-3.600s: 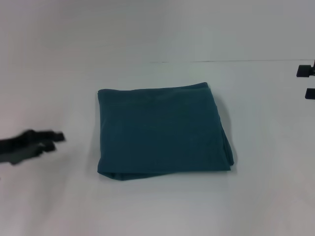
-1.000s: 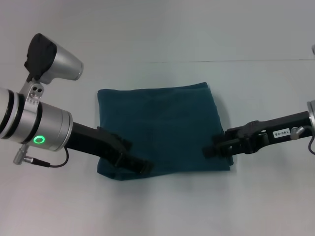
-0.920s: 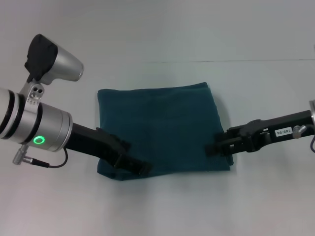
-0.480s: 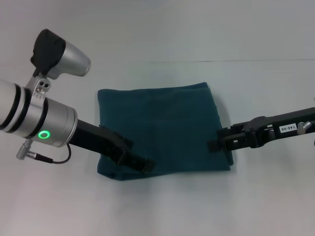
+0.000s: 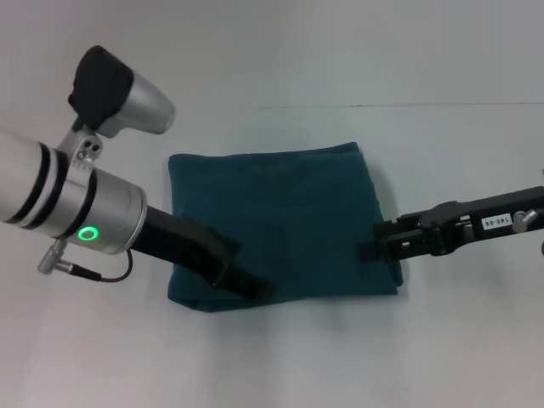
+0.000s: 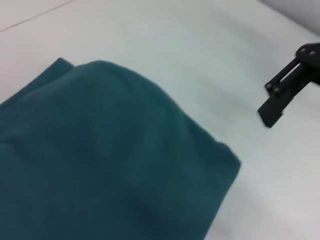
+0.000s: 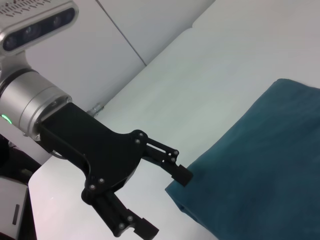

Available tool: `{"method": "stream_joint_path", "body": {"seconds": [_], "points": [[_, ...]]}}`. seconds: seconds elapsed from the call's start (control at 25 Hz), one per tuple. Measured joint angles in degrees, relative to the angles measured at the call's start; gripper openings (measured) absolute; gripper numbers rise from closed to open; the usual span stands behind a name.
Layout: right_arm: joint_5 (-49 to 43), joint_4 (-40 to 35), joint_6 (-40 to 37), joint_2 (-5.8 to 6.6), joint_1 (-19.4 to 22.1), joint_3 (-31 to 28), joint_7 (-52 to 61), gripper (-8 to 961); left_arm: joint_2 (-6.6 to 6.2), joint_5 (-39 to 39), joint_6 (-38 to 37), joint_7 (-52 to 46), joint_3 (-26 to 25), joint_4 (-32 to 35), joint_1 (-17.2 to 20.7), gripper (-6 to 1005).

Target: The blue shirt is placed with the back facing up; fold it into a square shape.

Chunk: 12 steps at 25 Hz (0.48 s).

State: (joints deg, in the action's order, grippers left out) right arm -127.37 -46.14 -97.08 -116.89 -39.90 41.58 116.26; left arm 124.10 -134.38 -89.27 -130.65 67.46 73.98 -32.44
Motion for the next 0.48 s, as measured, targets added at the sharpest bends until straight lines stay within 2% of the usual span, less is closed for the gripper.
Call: {"method": "stream_joint_path", "body": {"seconds": [0.24,0.48], "points": [[0.0,0.0,0.0,0.12,0.1,0.0,-0.2,797,-0.15,3.8,-2.8,3.1,-5.9,-3.9,-0.7,934],[-0.1,0.0,0.3,0.16,0.1,0.3,-0.4,797,-0.17,4.0,-3.2,3.3,-6.4,-4.3,-0.3,934]]}}
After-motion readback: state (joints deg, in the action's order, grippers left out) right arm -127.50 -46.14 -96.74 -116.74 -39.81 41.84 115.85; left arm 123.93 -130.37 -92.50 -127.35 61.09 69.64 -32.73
